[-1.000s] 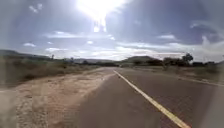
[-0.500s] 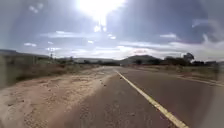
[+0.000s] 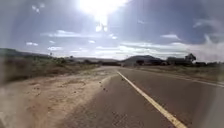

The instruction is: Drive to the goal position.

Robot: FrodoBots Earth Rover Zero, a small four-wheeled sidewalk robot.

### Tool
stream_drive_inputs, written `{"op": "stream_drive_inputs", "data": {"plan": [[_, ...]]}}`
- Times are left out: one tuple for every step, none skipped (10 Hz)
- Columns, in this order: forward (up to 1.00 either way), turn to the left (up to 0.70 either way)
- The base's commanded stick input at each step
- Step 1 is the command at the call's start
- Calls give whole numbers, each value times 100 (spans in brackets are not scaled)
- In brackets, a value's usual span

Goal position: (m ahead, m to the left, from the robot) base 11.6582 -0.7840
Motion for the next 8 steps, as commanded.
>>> {"op": "stream_drive_inputs", "data": {"plan": [[100, 0], [100, 0], [100, 0], [100, 0], [100, 0], [100, 0], [100, 0], [100, 0]]}}
